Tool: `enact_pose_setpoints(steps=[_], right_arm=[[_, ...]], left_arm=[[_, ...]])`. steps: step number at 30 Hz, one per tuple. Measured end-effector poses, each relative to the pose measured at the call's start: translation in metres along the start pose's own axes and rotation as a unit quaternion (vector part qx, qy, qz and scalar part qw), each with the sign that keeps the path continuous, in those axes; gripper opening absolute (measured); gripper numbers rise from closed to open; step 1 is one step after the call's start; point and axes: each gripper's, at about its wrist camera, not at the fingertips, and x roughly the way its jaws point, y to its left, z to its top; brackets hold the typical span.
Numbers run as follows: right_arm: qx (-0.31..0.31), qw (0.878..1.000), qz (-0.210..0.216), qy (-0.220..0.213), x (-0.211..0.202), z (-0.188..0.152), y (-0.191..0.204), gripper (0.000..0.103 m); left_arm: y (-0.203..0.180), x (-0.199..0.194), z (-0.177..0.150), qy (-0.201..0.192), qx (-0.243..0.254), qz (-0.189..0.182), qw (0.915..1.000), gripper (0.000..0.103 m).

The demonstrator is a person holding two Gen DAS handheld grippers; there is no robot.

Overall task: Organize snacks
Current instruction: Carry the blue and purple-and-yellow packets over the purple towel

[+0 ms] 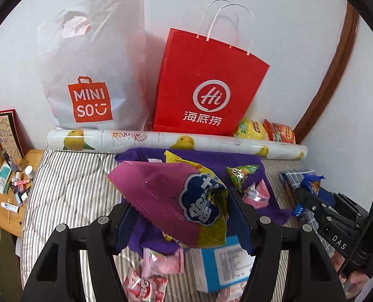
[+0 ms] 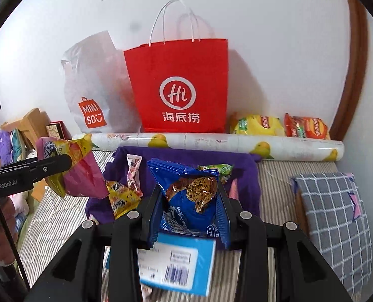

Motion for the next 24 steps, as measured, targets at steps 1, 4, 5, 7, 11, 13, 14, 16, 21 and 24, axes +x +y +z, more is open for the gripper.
enact_pose_setpoints(steps=[1,4,5,7,11,13,14,16,21,24], right_arm=[[0.0,1.0,0.003,0.002,0.005,0.002,0.0,0.038],[0.002,1.0,0.013,0.009,0.022,0.01,0.001,0.038],[0.002,1.0,0.015,0.012,0.027,0.012,0.002,0.038],[0.001,1.0,0.019,0.014,0.038,0.015,0.002,0.038],[0.003,0.999,0.028,0.026,0.059,0.016,0.003,0.038],[0.002,0.999,0.034,0.036,0.069,0.017,0.003,0.038],[-0.001,0.998,0.036,0.041,0.075,0.018,0.004,0.038],[-0.009,0.998,0.035,0.044,0.082,0.021,0.005,0.038],[-0.031,0.998,0.032,0.048,0.098,0.03,0.008,0.038],[-0.041,0.997,0.036,0.058,0.112,0.028,0.01,0.038]], left_arm=[[0.001,0.005,0.003,0.002,-0.001,0.002,1.0,0.065],[0.004,0.018,0.01,0.007,-0.002,0.008,0.9999,0.065],[0.005,0.024,0.013,0.01,-0.003,0.009,0.9999,0.065],[0.005,0.035,0.017,0.015,-0.003,0.01,0.9998,0.065],[0.008,0.057,0.023,0.031,-0.009,0.004,0.9995,0.065],[0.009,0.065,0.026,0.033,-0.013,0.005,0.9993,0.065],[0.01,0.069,0.028,0.034,-0.014,0.006,0.9993,0.065],[0.01,0.075,0.032,0.035,-0.015,0.006,0.9993,0.065],[0.01,0.096,0.041,0.042,-0.016,0.007,0.999,0.065],[0.01,0.112,0.046,0.051,-0.016,0.012,0.9985,0.065]])
